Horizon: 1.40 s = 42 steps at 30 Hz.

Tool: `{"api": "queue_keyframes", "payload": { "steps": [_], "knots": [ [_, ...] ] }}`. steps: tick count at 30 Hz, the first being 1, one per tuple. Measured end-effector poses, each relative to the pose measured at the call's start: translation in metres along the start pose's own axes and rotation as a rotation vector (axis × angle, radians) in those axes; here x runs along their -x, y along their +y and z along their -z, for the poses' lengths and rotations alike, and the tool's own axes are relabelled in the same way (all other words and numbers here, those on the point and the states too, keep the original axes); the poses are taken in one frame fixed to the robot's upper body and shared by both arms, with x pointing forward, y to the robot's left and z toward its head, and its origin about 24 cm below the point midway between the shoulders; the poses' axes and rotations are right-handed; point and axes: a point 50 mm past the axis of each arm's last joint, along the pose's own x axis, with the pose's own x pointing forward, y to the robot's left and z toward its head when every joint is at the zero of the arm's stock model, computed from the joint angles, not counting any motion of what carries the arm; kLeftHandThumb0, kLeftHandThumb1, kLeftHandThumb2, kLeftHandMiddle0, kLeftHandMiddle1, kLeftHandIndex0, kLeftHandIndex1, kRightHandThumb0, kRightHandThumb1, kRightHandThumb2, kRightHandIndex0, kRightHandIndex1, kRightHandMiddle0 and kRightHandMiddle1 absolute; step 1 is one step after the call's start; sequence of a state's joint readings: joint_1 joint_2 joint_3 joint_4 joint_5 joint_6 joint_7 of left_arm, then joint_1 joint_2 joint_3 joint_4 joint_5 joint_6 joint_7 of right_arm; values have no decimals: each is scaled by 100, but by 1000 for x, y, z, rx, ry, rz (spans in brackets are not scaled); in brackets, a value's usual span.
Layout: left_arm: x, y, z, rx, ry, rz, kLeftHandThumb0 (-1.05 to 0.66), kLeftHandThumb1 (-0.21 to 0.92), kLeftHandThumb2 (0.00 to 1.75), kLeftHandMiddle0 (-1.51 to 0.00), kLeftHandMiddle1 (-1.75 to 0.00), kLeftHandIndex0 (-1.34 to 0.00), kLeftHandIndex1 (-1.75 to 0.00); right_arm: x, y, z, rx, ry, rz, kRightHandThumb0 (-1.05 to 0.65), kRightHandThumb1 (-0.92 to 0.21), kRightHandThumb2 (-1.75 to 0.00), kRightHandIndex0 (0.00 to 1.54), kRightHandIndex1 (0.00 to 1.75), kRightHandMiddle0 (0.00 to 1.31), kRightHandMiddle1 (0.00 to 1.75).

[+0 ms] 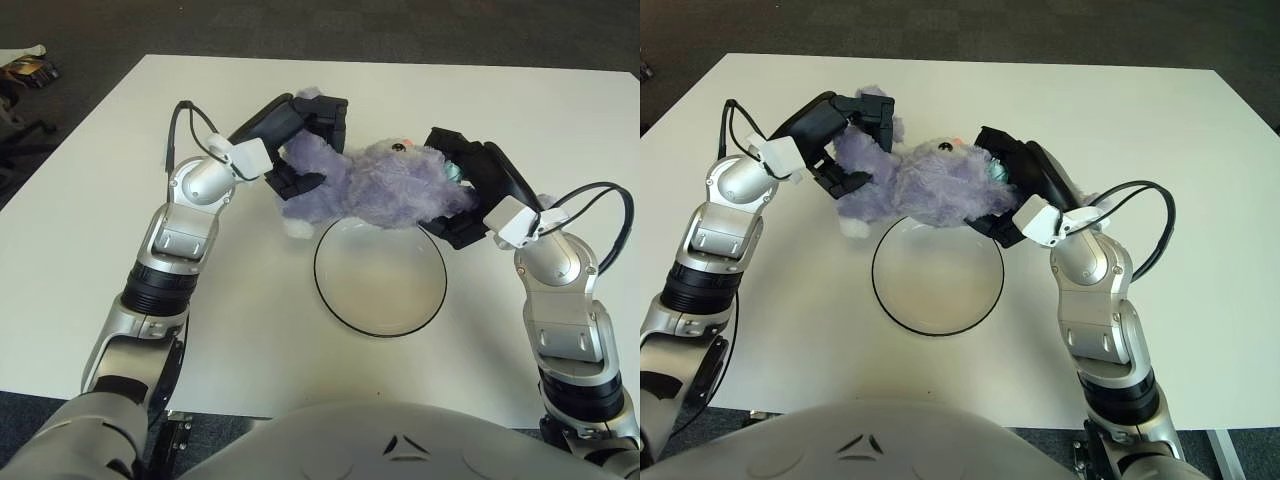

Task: Put the doll into the plate.

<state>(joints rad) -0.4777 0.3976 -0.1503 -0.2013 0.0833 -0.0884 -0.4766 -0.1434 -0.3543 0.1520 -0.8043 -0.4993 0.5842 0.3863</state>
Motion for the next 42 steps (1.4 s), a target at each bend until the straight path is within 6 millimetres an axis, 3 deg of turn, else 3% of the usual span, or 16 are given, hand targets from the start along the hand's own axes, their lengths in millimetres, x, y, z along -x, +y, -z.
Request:
{"api": "queue_keyframes", "payload": {
  "steps": [21, 42],
  "knots": [
    [-1, -8, -9, 134, -101, 41, 58, 7, 162, -82, -175, -95, -175, 17, -8, -1, 51, 8, -2, 55, -12, -155, 77, 175, 97, 175],
    [-4, -25, -14, 223, -55, 56, 57, 8, 160, -81, -175, -91, -175, 21, -21, 3, 127, 41, -65, 55, -12, -155, 77, 175, 96, 175]
  ]
}}
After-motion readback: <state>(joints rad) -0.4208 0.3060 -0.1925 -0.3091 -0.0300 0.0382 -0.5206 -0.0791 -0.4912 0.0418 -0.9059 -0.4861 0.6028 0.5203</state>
